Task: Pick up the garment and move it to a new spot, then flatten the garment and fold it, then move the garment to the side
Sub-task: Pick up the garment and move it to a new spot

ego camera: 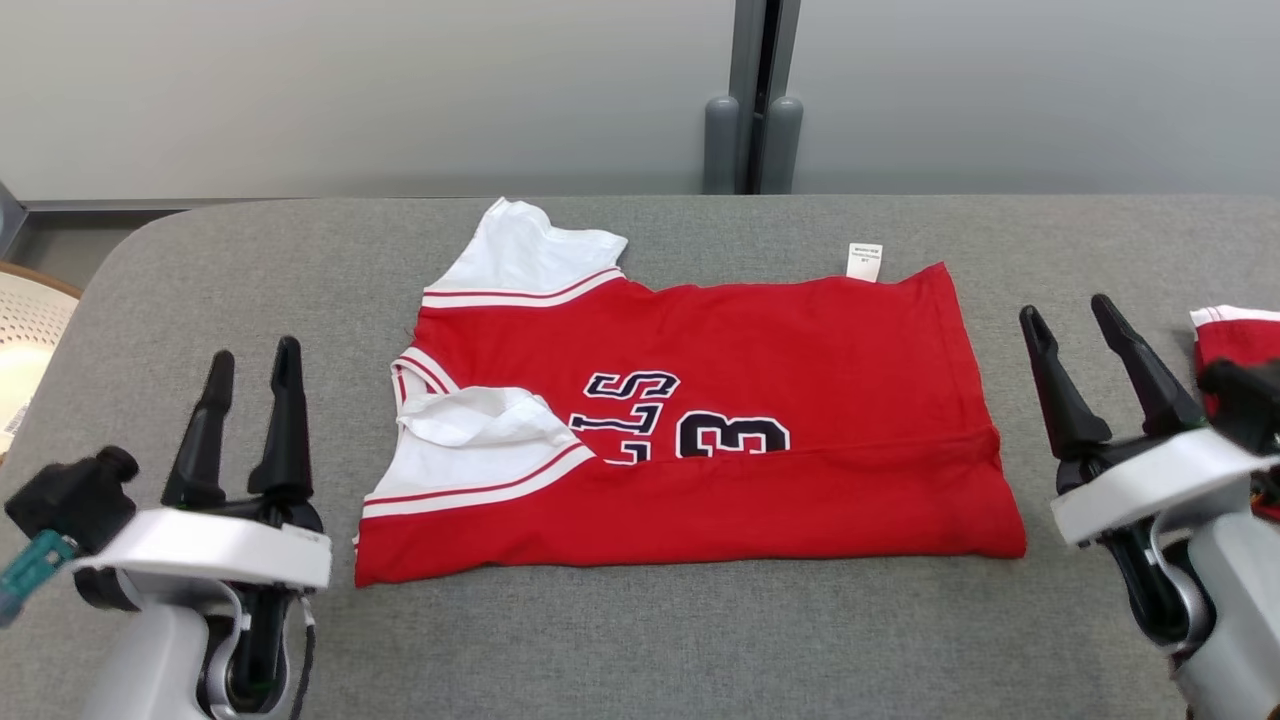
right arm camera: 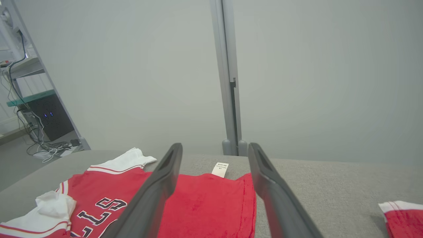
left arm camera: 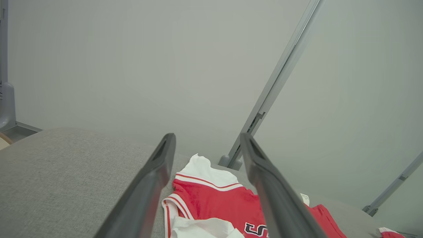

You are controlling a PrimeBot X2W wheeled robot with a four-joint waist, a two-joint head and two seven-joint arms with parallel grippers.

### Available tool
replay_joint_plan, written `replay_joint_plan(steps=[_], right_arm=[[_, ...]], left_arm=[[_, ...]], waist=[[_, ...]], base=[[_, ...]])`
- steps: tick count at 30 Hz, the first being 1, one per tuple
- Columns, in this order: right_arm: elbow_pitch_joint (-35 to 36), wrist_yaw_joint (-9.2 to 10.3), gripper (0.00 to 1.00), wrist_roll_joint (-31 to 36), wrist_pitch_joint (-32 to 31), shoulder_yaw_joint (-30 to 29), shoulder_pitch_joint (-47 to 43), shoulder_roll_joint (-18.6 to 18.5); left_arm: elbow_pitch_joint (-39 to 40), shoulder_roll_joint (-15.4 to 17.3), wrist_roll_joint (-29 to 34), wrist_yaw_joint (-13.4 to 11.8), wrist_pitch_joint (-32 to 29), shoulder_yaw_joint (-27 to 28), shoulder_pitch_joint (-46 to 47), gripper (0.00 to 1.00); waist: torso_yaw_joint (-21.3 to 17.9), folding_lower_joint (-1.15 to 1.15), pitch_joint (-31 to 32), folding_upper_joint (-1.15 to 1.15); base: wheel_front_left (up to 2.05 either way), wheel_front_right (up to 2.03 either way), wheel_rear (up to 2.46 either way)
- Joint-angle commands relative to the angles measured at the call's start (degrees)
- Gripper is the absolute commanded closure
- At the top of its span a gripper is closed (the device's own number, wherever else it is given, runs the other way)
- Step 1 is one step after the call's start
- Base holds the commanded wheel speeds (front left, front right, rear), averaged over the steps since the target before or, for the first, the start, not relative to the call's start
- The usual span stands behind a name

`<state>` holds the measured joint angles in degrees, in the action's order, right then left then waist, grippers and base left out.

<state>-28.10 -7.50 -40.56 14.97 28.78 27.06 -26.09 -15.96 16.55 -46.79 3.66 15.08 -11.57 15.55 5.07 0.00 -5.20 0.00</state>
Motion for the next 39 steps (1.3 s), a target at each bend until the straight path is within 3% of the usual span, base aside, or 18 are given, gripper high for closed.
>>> replay_joint_plan(steps=[1,3,7,11,14,18,23,31,39], right_arm=[[0.9,0.03,0.00,2.0,0.2,-2.8,-3.1,1.5],[3.7,0.02,0.00,7.8,0.3,-9.5,-7.2,4.7],[9.4,0.02,0.00,19.1,0.3,-17.5,-15.2,11.2],[13.5,0.03,0.00,24.7,0.3,-23.3,-20.5,17.9],[15.5,0.03,0.00,27.1,0.3,-24.4,-22.0,20.5],[16.7,0.03,0.00,28.5,0.3,-24.5,-22.6,22.0],[17.0,0.03,0.00,28.8,0.3,-24.4,-21.6,22.4],[15.4,0.03,0.00,26.9,0.3,-24.3,-21.1,22.7],[15.3,0.03,0.00,26.7,0.3,-24.0,-20.6,22.8]], left_arm=[[0.5,-1.2,2.3,0.6,0.1,1.4,-1.2,0.00],[1.2,-4.2,6.7,1.4,0.1,4.7,-4.0,0.00],[3.0,-9.5,14.0,2.9,0.1,10.3,-8.8,0.00],[3.0,-11.6,20.3,3.6,0.1,12.3,-12.2,0.00],[2.4,-12.6,21.9,3.8,0.1,14.7,-13.4,0.00],[0.0,-13.1,23.3,3.8,0.1,15.0,-13.1,0.00],[-8.9,-12.2,26.5,3.7,0.1,14.0,-10.6,0.00],[-22.3,-11.8,27.7,0.7,0.1,15.2,-6.5,0.00],[-28.6,-10.6,28.6,-0.7,0.1,15.7,-4.0,0.00]], waist=[[0.0,0.00,0.3,0.00],[0.0,0.00,0.7,0.00],[-0.3,0.00,1.5,0.00],[-1.2,0.00,1.8,0.00],[-1.9,0.00,1.8,0.00],[-2.7,0.00,1.6,0.00],[-4.0,0.00,1.2,0.00],[-6.1,0.00,0.3,0.00],[-7.5,0.00,-0.7,0.00]], base=[[0.00,0.00,0.00],[0.00,0.00,0.00],[0.00,0.00,0.00],[0.00,0.00,0.00],[0.00,0.00,0.00],[0.00,0.00,0.00],[0.00,0.00,0.00],[0.00,0.00,0.00],[0.00,0.00,0.00]])
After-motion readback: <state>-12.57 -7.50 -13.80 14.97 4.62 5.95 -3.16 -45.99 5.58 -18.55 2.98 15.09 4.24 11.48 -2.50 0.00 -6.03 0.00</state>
